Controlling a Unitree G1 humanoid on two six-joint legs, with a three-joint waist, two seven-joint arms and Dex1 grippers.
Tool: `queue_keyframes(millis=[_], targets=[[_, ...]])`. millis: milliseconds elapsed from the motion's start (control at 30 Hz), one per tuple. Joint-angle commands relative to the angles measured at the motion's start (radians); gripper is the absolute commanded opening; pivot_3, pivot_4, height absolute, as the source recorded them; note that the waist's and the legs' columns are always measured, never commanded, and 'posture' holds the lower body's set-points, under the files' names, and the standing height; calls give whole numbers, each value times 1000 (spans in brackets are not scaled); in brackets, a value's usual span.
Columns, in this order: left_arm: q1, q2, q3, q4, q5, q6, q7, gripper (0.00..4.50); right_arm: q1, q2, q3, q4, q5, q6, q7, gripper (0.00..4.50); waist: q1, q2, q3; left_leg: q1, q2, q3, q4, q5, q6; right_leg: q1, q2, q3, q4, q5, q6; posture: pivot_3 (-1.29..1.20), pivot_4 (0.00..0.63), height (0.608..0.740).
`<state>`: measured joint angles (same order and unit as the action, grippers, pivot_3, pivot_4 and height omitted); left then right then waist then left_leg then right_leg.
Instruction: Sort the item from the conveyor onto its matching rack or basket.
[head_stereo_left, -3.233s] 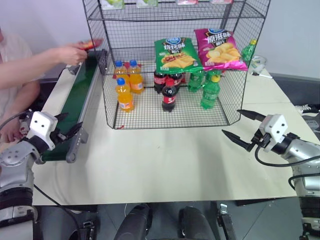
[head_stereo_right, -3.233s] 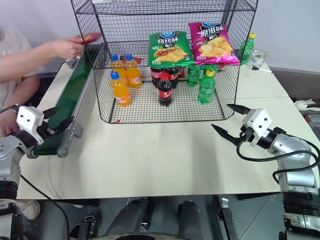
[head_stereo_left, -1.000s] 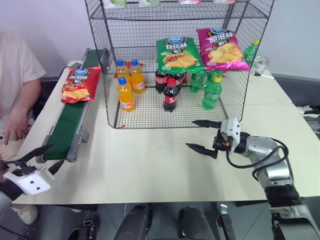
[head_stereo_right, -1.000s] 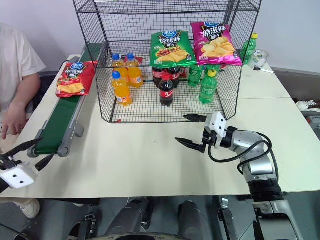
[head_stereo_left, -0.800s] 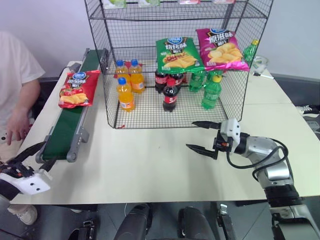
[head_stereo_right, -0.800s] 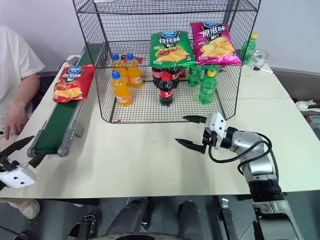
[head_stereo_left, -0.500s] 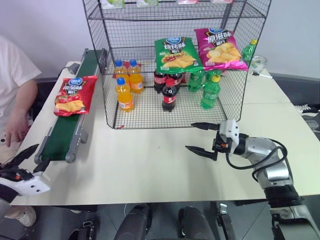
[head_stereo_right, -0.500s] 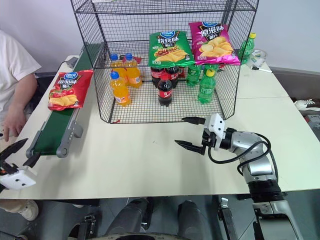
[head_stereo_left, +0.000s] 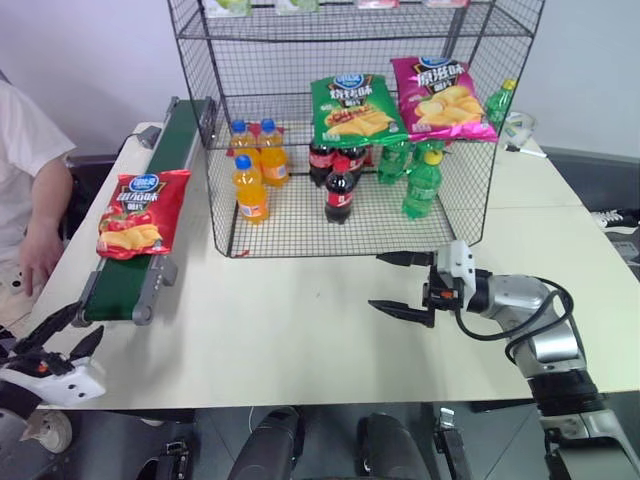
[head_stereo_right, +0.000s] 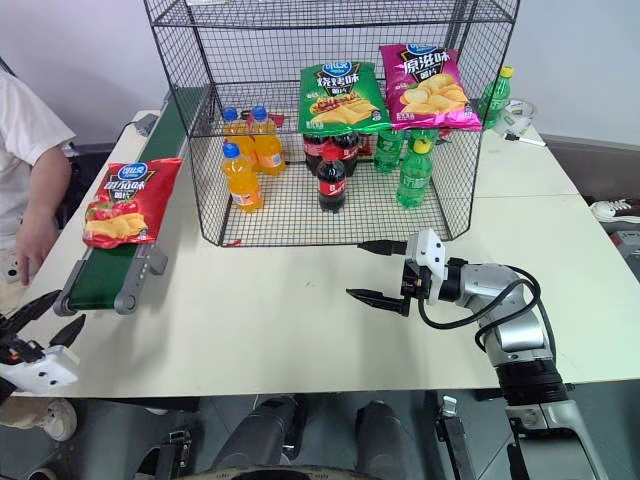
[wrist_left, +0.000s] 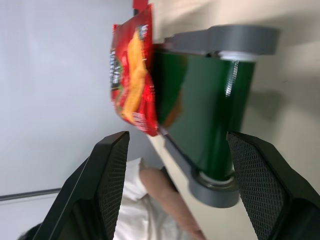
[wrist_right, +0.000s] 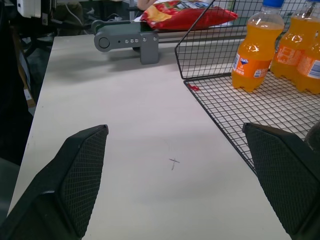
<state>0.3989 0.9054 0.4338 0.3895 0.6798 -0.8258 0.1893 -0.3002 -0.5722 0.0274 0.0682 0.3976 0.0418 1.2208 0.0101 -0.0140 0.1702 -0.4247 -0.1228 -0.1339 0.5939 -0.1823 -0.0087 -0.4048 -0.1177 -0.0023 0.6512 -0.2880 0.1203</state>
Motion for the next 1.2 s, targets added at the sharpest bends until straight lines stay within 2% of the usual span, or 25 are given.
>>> queue_keyframes(millis=[33,467,1200], targets=[[6,28,-13,-12,6,10,36,3239,-2,-2,-8,-55,10,-5,-7,4500,0,0,0,0,0,0,0,0,0,0,0,0,0,0,0,0,150,740],[-4,37,-68,-18,8,42,100,3239,1,0,-9,-57,5,-20,-23,4500,0,0,0,0,0,0,0,0,0,0,0,0,0,0,0,0,150,740],[-61,38,-118,-31,2,77,101,3239,10,-1,-9,-54,-7,-34,-36,4500,0,0,0,0,0,0,0,0,0,0,0,0,1,0,1,0,150,740]])
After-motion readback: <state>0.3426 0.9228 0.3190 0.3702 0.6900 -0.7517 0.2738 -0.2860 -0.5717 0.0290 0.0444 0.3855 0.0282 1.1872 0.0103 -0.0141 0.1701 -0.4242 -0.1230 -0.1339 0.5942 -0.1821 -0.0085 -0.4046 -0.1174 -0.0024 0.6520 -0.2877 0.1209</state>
